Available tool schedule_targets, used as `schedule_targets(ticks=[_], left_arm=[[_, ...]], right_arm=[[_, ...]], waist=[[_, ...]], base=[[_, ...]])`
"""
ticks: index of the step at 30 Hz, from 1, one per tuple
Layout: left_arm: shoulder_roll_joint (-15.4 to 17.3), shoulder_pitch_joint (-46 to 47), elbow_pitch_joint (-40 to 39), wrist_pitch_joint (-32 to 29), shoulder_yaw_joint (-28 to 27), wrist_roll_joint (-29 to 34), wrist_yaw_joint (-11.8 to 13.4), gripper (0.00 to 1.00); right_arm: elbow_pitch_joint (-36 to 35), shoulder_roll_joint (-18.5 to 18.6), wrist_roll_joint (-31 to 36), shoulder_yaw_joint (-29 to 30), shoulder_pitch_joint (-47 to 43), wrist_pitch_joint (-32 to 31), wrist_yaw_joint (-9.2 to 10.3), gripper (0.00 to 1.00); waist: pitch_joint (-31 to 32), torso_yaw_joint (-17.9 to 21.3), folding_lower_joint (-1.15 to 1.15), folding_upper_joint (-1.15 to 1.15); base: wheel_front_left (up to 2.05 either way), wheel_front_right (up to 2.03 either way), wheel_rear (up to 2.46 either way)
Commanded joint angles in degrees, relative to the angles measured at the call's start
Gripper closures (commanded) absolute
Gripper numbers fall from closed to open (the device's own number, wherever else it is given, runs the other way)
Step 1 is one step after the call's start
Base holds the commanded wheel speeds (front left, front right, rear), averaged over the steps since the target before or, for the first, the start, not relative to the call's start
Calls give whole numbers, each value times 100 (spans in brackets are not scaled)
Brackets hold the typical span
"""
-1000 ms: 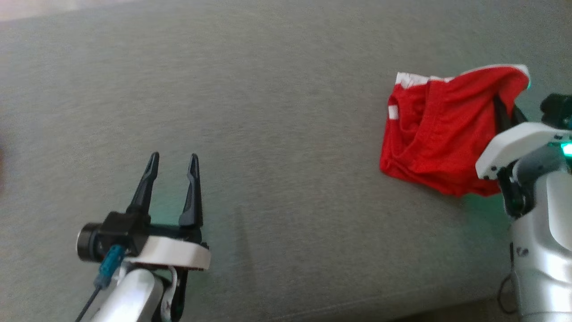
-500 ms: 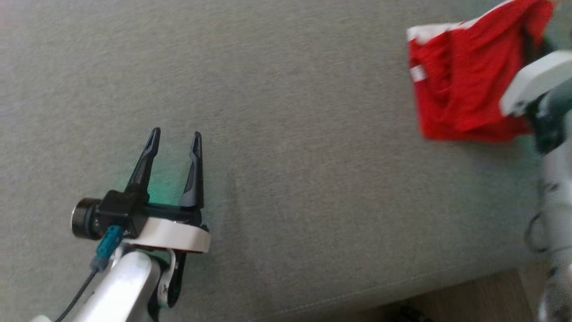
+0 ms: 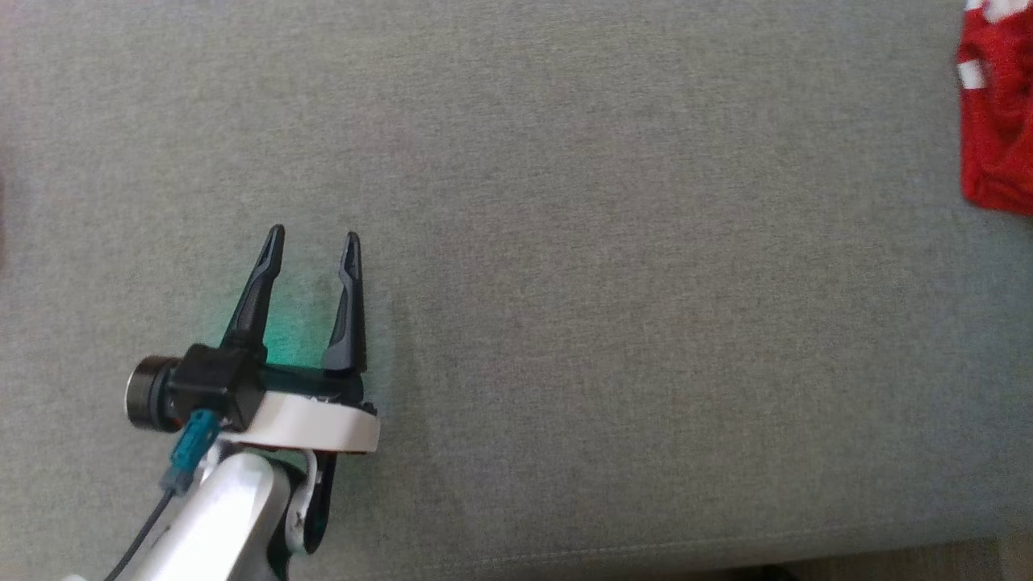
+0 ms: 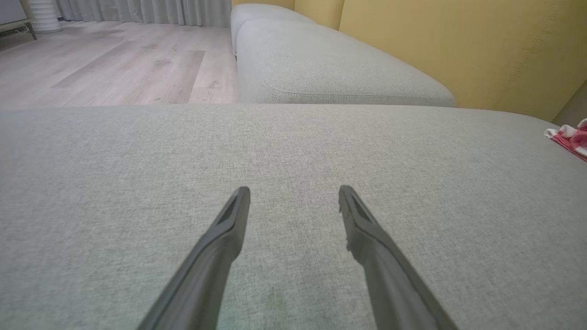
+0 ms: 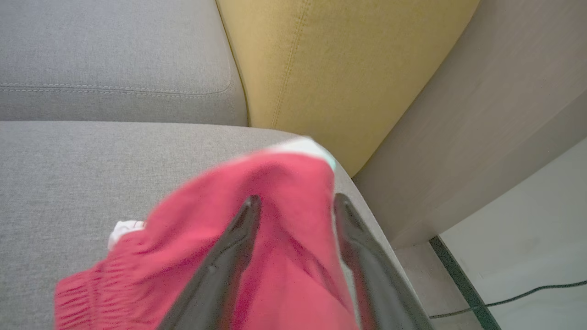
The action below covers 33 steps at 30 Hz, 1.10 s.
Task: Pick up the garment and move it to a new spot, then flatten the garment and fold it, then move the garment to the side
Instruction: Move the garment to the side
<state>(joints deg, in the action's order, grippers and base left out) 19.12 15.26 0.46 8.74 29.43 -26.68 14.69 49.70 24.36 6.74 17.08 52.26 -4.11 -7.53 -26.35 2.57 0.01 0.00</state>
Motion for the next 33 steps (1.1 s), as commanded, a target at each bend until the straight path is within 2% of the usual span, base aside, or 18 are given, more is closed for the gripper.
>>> schedule_targets(ticks=[1,4,8,17,25,33], left_arm=[[82,125,-158,78,-202,-14,25,0],[50,124,-101,112,-191,-40,19,0],[19,65,15,175,-198,-106,4,0],[-94,-155,391,351,-271,-355,-72,0],[-177,-705,815,491,-457,-662,-66,0],[-176,-1306,1002,562,-562,-808,-71,0]], right_arm=[[-160,138,149,50,161,138,4,0],[-120,7,383,173,193,349,4,0],[-76,-235,534,56,208,508,4,0],[-51,-826,274,-830,5,825,4,0],[-329,-1510,-425,-1648,-988,1123,4,0],[-1060,-1882,-702,-1850,-2297,1303,4,0]], waist=[[7,-36,-1,0],[84,-49,-1,0],[307,-32,-1,0],[1290,-32,-1,0],[2388,-155,-1,0],[2952,-307,-1,0]], base=[[0,0,0],[0,0,0],[0,0,0],[0,0,0],[0,0,0],[0,0,0]])
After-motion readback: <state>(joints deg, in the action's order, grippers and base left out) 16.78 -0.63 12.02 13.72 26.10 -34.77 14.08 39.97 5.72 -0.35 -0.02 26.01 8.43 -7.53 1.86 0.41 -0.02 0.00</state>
